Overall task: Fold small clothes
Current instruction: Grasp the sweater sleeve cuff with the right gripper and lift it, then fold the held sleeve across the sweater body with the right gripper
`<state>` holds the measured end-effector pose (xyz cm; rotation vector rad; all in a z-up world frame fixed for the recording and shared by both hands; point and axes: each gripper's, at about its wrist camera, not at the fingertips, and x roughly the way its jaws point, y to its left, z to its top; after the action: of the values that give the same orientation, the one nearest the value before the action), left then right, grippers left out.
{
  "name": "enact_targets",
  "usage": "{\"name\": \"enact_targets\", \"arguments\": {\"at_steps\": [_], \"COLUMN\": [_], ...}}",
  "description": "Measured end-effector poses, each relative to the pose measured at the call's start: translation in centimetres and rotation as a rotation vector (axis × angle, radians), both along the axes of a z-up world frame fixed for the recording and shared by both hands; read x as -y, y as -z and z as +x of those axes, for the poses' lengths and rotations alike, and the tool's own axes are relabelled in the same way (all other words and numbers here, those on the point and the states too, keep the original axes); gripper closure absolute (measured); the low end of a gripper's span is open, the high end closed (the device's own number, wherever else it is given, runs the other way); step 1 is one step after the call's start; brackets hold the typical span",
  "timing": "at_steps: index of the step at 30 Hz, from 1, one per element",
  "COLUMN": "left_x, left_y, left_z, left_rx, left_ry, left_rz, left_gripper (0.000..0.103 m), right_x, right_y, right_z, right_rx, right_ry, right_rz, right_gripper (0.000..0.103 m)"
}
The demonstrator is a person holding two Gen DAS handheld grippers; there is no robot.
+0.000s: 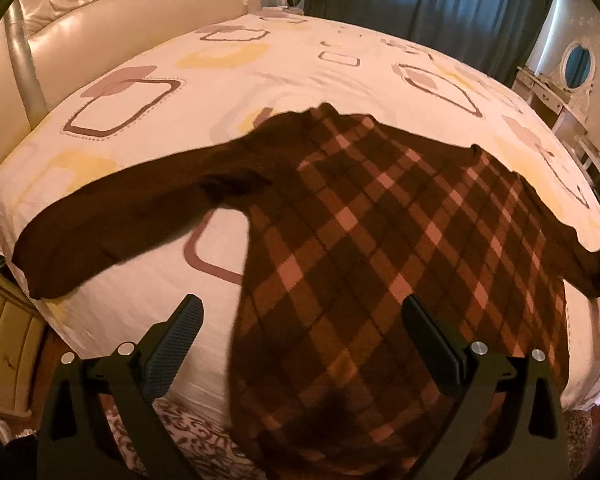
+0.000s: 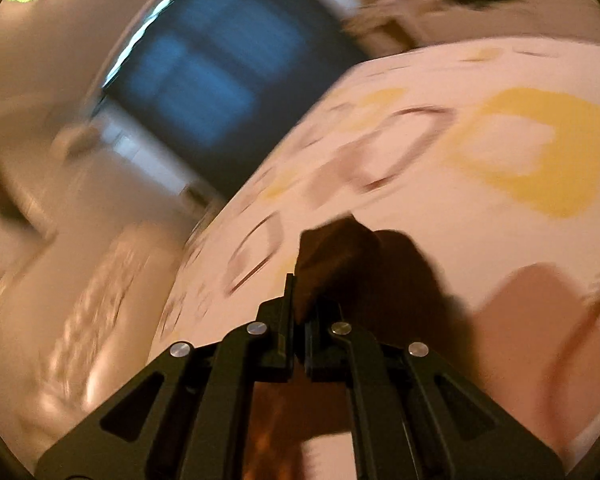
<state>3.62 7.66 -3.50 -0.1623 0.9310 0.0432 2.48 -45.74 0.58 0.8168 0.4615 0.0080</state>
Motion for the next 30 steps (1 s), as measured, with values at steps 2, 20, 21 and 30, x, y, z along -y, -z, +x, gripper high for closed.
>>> {"name": "enact_targets", "arguments": {"at_steps": [2, 20, 21, 30], "left_x": [-0.7, -5.1, -5.2, -6.9], "left_y": [-0.3, -0.4, -0.3, 0.3], "left_z": [-0.3, -1.7, -1.7, -1.6], "left_rx": [0.010, 0.054, 0.052, 0.051], "left_ry": [-0.003, -0.018, -0.021, -0.048], "left_rz": [-0.002, -0.066, -0.073, -0.131], "left_gripper": [0.004, 0.004, 0.004, 0.004], "right_x": [-5.9, -41.7, -42.8, -50.1], "right_y": [-1.2, 5.3, 5.7, 9.0], "right_z": [1.7, 7.6, 7.8, 7.7], "right_rx": [0.014, -0.168, -0.176, -0.244], "right_ry": [-0.112, -0.690, -0.707, -0.830], "right_rz": [-0.066, -0.329, -0.336, -0.410], "right_gripper": [0.100, 0.100, 0.100, 0.098]}}
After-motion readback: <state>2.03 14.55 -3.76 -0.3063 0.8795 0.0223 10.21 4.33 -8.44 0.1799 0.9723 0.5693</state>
